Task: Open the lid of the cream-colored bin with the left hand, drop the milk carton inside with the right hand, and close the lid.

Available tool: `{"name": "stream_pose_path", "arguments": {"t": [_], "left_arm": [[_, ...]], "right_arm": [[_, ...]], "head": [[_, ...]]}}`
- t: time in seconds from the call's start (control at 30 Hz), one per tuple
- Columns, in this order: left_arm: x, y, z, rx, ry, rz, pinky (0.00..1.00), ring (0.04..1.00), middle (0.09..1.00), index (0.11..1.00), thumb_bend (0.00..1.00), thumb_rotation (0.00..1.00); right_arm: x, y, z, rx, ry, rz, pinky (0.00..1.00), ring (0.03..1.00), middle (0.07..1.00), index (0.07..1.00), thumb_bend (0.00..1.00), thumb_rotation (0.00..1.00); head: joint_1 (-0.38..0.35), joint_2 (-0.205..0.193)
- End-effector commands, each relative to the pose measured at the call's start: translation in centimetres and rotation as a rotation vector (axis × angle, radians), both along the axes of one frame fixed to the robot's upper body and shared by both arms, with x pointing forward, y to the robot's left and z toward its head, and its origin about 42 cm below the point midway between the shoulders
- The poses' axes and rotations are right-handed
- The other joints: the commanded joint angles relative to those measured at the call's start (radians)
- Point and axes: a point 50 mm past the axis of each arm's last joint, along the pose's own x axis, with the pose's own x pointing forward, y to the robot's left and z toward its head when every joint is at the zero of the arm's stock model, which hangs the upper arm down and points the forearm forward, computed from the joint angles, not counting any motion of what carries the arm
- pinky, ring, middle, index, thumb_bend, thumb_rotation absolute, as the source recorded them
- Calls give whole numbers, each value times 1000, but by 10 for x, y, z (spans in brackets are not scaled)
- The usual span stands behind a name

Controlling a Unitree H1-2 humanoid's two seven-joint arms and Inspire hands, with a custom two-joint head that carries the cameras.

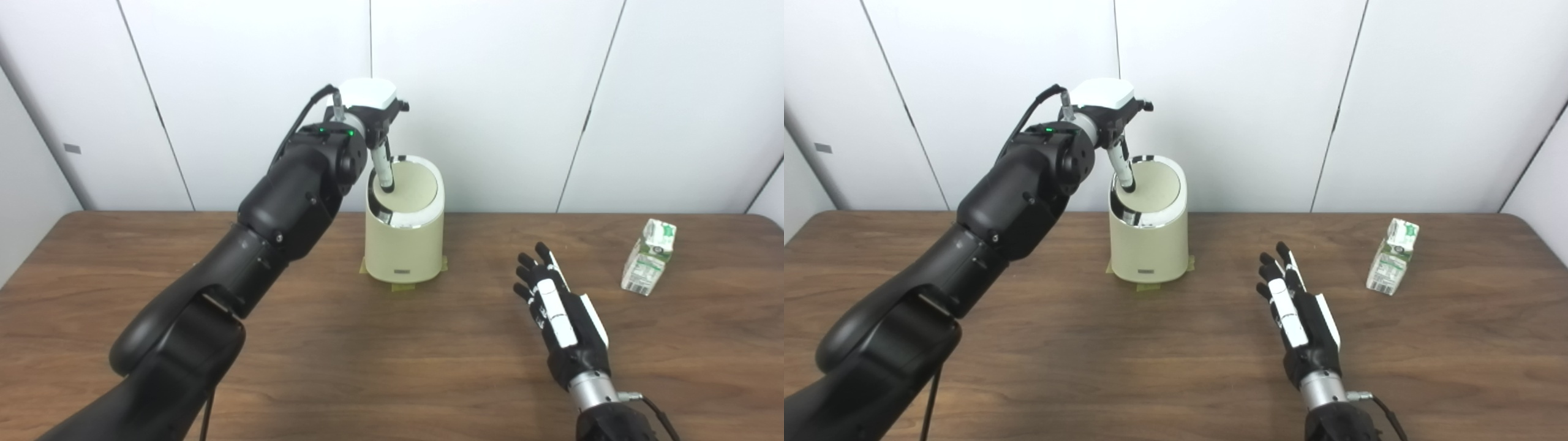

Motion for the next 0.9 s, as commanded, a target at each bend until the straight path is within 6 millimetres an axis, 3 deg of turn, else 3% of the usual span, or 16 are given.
{"name": "stream_pose_path", "arguments": {"t": [0.0, 0.23, 0.6, 0.73, 0.87], "left_arm": [[2, -4, 28, -8, -111, -16, 734, 900, 928, 909, 1000, 11], [0, -8, 17, 4, -109, -10, 777, 894, 916, 914, 990, 39], [1, -8, -3, 14, -106, -14, 812, 881, 899, 898, 1000, 72], [0, -8, -16, 34, -103, -29, 842, 905, 905, 900, 993, 85], [-2, -7, -32, 92, -111, -44, 806, 878, 882, 900, 1000, 101]], "right_arm": [[9, 4, 20, 18, -94, 7, 917, 947, 938, 1000, 638, 805], [10, 4, 21, 10, -91, 2, 909, 941, 936, 1000, 616, 813], [6, 7, 25, 3, -110, 3, 890, 938, 926, 989, 697, 867], [6, 7, 26, 7, -113, -7, 892, 937, 923, 990, 704, 856], [6, 6, 25, -2, -115, -14, 889, 939, 925, 995, 708, 860]], "head": [[-4, 1], [-7, 7], [-27, 12], [-32, 16], [-34, 19]]}}
